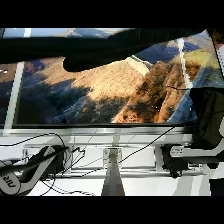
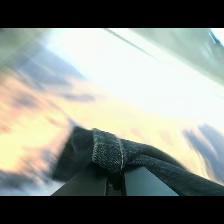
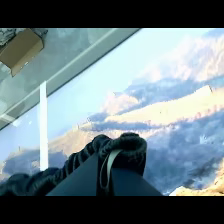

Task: Fold the clothes and pants, and hang the long-sleeved shirts on hangers.

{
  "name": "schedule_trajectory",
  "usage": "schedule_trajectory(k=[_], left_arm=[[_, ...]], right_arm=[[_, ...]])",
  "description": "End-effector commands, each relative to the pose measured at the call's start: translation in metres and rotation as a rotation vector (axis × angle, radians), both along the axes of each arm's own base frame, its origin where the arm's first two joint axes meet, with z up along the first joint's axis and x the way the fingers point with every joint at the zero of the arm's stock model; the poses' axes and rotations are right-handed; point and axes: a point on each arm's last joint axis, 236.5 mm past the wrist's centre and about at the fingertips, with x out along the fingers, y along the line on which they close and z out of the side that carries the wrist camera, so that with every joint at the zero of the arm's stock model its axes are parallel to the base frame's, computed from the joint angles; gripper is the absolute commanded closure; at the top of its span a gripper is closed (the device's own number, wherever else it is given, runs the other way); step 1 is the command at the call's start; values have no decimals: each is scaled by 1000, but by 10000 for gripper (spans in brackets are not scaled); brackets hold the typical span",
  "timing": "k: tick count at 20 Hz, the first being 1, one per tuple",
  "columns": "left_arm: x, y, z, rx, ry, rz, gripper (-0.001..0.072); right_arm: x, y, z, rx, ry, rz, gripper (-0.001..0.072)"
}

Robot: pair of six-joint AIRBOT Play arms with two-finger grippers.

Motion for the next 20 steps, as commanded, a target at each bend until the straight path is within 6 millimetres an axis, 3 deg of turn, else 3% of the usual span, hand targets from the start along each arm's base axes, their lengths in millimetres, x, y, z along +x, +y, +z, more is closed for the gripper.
schedule_trajectory(k=[1, 3, 5, 9, 11, 13, 16, 20], left_arm=[[-16, 37, 23, 44, -38, 97, 688], [-14, 34, 13, 24, -8, 83, 688], [-12, 24, -13, -20, 79, 39, 688], [-39, 12, -109, -98, 476, -41, 687], [-52, 13, -145, -121, 603, -55, 687], [-55, 11, -171, -147, 631, -53, 688], [-67, 5, -201, -160, 690, -71, 687], [-70, 7, -207, -119, 714, -88, 688]], right_arm=[[-15, -13, 21, -79, 32, 20, 691], [-21, -10, 11, -101, 83, 46, 691], [-32, -9, -9, -133, 171, 75, 691], [-76, -32, -61, -292, 453, 100, 691], [-101, -40, -81, -329, 583, 113, 691], [-114, -34, -97, -306, 630, 128, 692], [-149, -18, -127, -283, 685, 146, 692], [-223, 12, -158, -283, 724, 159, 692]])
